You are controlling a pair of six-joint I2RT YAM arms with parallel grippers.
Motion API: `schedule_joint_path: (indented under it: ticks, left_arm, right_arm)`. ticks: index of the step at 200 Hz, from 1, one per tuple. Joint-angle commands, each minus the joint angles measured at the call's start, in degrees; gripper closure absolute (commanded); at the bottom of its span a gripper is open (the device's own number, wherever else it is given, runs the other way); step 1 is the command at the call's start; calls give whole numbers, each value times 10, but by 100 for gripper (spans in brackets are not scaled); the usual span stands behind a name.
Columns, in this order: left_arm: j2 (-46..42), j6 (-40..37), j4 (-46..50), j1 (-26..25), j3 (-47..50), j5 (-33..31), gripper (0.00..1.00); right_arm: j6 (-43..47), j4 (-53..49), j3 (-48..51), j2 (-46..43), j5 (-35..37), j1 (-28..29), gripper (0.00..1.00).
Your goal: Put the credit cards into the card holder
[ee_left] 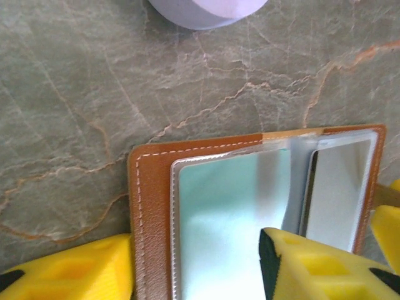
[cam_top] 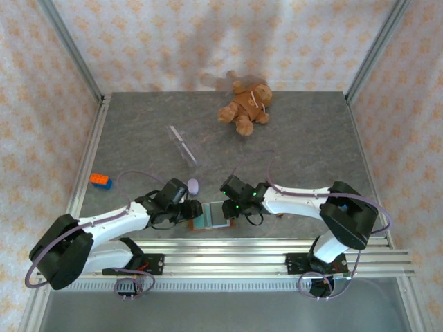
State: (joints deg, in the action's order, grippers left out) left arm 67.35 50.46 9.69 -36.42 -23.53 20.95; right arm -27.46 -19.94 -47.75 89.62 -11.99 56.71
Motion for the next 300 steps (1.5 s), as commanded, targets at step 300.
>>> schedule_joint_path:
  ticks: [300]
  left_arm:
    - [96,56,-139,-64,-17,3,51]
  right_arm:
    - [-35,64,69,-91,5,-10,65]
